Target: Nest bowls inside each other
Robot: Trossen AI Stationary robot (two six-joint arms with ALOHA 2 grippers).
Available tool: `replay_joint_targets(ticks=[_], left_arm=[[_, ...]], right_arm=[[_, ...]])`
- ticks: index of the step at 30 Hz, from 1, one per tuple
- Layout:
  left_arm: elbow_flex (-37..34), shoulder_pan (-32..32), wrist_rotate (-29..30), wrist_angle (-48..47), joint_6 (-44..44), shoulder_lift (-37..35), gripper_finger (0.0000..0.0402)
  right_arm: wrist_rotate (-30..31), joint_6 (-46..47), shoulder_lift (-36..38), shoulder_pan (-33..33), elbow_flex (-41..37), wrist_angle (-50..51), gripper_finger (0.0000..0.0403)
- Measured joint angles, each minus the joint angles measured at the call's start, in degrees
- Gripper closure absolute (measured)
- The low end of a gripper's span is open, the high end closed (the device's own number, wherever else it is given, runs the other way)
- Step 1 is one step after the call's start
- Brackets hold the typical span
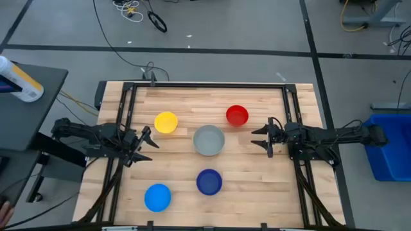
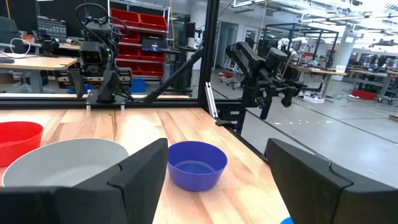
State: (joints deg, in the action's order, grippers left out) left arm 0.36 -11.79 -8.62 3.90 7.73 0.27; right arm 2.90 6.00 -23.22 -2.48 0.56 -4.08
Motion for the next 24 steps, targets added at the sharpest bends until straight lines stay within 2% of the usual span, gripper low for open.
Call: replay_joint_targets(ticks=[14,24], left_arm=[[0.0,-0.02,0.0,0.0,0.02,-0.02,0.0119],[0.0,-0.02,0.0,0.0,0.0,0.0,0.0119]], right_arm=[[-0.01,0.01,0.0,-0.01,0.0,0.0,0.0215],[-0.01,0.0,0.0,0.0,-0.01,0.01,0.0221]])
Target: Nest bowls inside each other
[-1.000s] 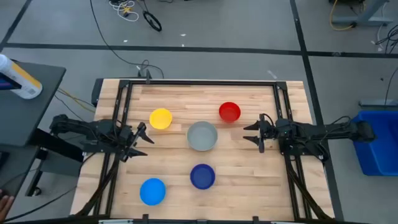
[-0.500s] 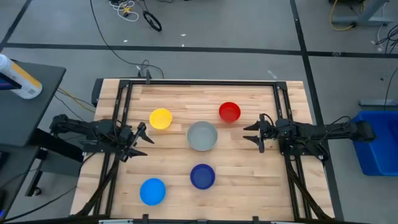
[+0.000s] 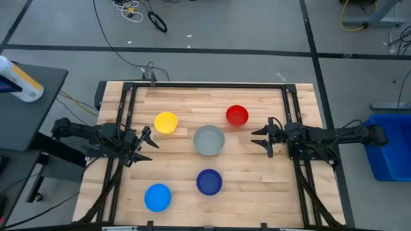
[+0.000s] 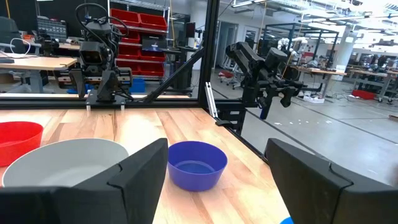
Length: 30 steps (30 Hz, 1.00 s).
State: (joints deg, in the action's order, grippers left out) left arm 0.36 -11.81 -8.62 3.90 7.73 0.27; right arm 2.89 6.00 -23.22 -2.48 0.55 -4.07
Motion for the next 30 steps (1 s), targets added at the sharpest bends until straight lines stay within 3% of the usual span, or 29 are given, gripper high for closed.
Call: replay_joint_targets(ticks=[30], left_arm=[[0.0,0.02,0.0,0.0,-2.45,-0.02,0.0119]], right_arm=[[-0.01,1.44,0.0,0.0,0.01,-1.88,0.0178]])
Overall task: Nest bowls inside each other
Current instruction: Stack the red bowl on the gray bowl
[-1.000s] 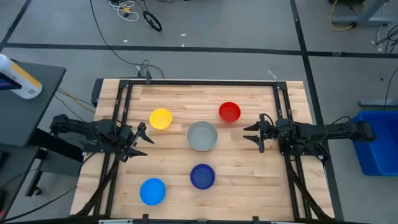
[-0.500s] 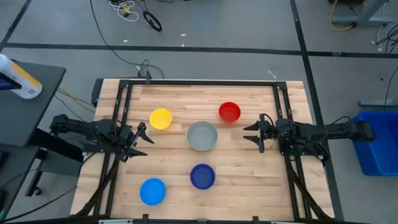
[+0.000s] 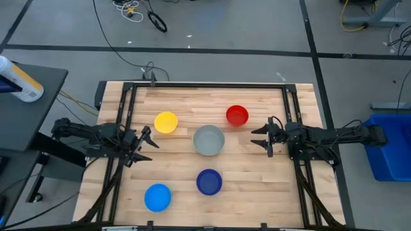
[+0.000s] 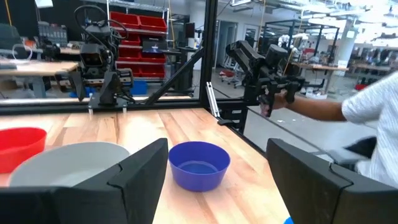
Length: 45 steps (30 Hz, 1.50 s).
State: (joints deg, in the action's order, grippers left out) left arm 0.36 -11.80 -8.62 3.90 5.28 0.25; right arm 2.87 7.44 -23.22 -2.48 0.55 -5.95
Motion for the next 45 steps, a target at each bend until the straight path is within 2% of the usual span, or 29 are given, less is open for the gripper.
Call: replay_joint_targets(ticks=[6,8,12,18,21,24,29,31,35,40,45], left_arm=[[0.0,0.0,0.01,0.0,-3.98,0.0,0.0119],[0.0,0.0,0.02,0.0,-5.08,0.02,0.0119],[0.0,0.0,0.02,0.6,-7.2,0.0,0.0119],[0.0,0.0,0.0,3.39,-11.02,0.0,0.0119],[0.0,0.0,0.32,3.45,-12.21,0.02,0.0119],[0.0,-0.04,5.26,3.46,-11.02,0.02,0.0119],[0.0,-0.03,21.61,-0.44,-5.77,0.18,0.0119],[0.07,0.22,25.04,0.11,-4.98,1.4,0.0119],[0.15,1.85,26.47,0.14,-6.07,3.52,0.0119],[0.17,5.17,26.89,0.14,-6.21,5.65,0.0119],[0.2,7.85,25.73,0.04,-7.67,7.01,0.0119]], right_arm=[[0.22,14.23,0.0,0.0,0.0,-3.72,0.0189],[2.76,18.22,0.0,-0.03,0.0,-5.83,0.0194],[9.24,18.94,0.02,-0.09,0.0,-9.07,0.0205],[9.14,19.2,-0.01,-0.07,-0.01,-12.25,0.0216],[6.44,18.94,0.02,-0.07,0.0,-16.16,0.0218],[2.48,21.45,0.02,-0.07,0.0,-18.81,0.022],[-1.82,28.11,0.02,-0.13,0.0,-19.89,0.0217],[-2.95,25.5,-0.44,-0.13,0.03,-18.7,0.0219],[-1.1,19.09,-3.96,-0.8,0.03,-14.11,0.0227],[5.73,10.61,-11.64,-2.66,0.41,-15.97,0.0226],[15.64,3.68,-20.07,-3.3,5.86,-17.49,0.021]])
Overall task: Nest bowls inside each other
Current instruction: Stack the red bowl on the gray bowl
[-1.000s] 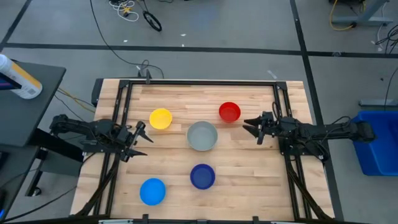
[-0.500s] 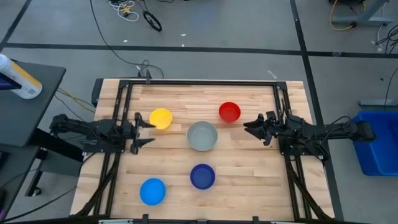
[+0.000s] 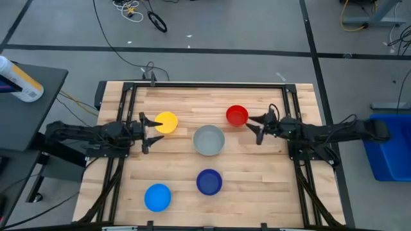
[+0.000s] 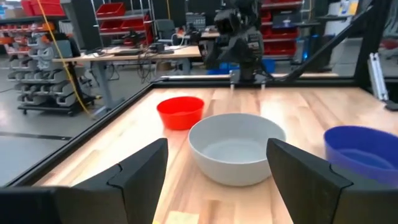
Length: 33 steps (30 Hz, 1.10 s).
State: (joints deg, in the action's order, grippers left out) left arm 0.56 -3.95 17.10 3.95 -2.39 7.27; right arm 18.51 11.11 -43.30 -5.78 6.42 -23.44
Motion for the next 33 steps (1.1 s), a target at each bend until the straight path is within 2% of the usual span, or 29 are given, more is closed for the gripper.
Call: replay_joint_targets(ticks=[2,6,8,12,15,19,24,33], left_arm=[[0.02,0.92,-0.02,-0.01,-0.72,0.37,0.0119],[0.02,2.82,-0.15,-0.07,-1.85,0.9,0.0119],[0.04,3.59,-0.18,-0.08,-2.03,1.09,0.0119],[0.07,4.49,-1.34,-0.25,-1.24,1.36,0.0119],[0.07,4.74,-2.81,-0.56,-0.48,1.38,0.0119],[0.13,4.79,-3.89,-0.96,0.24,1.38,0.0119],[0.15,4.79,-3.98,-1.24,0.43,1.38,0.0119],[0.17,4.79,-5.74,-1.53,0.46,1.38,0.0119]], right_arm=[[0.74,-1.58,-3.72,0.02,3.57,0.86,0.0206],[-4.13,-1.61,-14.03,-0.52,12.59,7.45,0.0188],[-4.08,-2.92,-20.29,-0.46,16.2,8.08,0.0171],[-5.54,-4.94,-31.27,-0.37,21.74,8.53,0.0136],[-6.64,-4.97,-36.63,-0.37,24.73,11.03,0.0127],[-4.13,-6.02,-38.25,-0.77,26.05,14.35,0.0144],[-3.07,-7.1,-36.5,-2.73,26.07,19.07,0.017],[-6.68,-8.15,-36.27,-7.95,25.91,20.86,0.0163]])
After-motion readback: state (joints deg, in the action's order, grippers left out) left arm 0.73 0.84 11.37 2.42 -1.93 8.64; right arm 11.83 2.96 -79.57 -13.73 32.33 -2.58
